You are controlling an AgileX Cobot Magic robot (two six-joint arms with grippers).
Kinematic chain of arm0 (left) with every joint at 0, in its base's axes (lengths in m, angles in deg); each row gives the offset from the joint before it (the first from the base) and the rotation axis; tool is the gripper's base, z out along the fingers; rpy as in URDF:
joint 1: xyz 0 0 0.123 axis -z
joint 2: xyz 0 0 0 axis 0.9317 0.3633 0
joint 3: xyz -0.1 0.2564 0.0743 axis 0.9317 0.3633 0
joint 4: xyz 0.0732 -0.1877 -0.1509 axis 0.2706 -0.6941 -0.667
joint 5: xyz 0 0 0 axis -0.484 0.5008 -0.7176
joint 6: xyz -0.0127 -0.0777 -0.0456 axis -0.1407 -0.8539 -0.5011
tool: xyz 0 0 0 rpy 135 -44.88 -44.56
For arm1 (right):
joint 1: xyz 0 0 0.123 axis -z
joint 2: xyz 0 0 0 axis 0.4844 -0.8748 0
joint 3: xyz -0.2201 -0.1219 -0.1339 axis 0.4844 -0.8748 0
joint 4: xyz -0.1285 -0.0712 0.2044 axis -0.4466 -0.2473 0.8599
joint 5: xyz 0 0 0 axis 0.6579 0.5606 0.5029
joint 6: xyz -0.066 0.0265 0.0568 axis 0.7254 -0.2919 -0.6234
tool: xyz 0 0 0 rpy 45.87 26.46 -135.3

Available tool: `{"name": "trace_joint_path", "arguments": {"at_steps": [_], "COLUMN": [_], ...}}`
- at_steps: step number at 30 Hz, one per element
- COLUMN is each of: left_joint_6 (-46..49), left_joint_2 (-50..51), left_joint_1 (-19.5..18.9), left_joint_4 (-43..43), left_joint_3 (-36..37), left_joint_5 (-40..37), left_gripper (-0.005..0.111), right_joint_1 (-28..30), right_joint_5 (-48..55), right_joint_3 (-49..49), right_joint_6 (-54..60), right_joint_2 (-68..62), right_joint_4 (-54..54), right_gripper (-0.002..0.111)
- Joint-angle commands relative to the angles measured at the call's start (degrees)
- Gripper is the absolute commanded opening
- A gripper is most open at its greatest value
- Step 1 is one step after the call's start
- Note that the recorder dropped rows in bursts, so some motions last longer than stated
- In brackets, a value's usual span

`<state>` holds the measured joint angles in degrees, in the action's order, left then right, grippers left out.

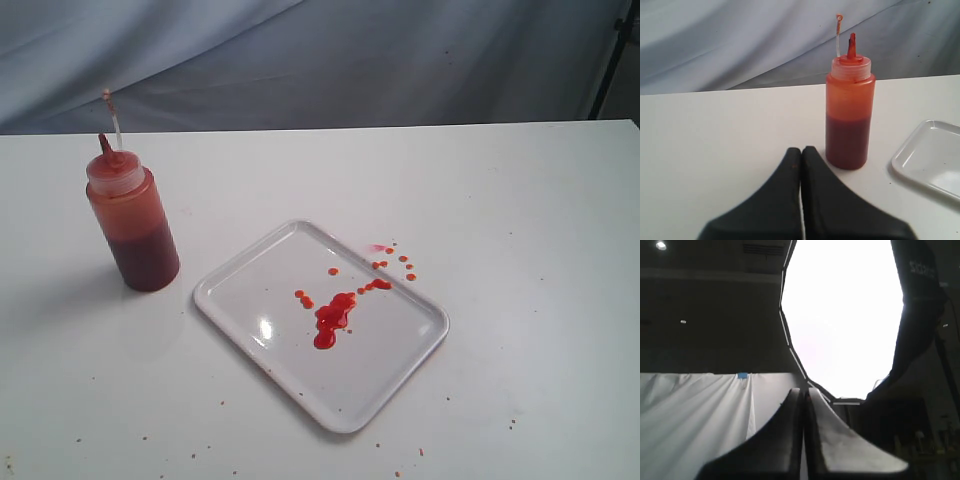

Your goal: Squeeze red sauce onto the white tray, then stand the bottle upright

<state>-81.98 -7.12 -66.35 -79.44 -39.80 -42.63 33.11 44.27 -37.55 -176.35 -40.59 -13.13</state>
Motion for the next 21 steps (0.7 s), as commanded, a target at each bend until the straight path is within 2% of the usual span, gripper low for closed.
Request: {"name": "trace_joint_path", "arguments": {"at_steps": [1,3,7,9,17,21], "left_joint_6": [-0.1,-0.1,-0.1,-0.1,-0.1,-0.1], "left_joint_2": [-0.2,-0.2,-0.2,-0.2,-0.2,-0.2], "left_joint_1": [-0.1,-0.1,-0.1,-0.1,-0.1,-0.1], "left_joint_4": [-0.4,-0.4,-0.4,-0.4,-0.4,-0.4], "left_joint_3": [0.3,0.3,0.3,0.3,0.3,0.3], "left_joint_5": [0.6,0.6,0.6,0.6,0.6,0.6], "left_gripper": [0.000,0.000,0.000,0.000,0.000,0.000], "right_joint_1": [0.5,0.5,0.5,0.5,0.5,0.5], "right_joint_5": [-1.1,-1.2,-1.3,-1.3,-1.3,-5.1], "right_joint_3": [-13.9,-21.9,-32.6,-36.2,-37.9,-37.9], "right_joint_6": [0.0,-0.6,-2.7,-2.7,1.4,8.8], "right_joint_2": [4.7,4.8,4.8,4.8,4.8,4.8], "right_joint_4": [0.8,1.7,18.5,21.1,20.0,18.7], "right_gripper": [0.000,0.000,0.000,0.000,0.000,0.000]}}
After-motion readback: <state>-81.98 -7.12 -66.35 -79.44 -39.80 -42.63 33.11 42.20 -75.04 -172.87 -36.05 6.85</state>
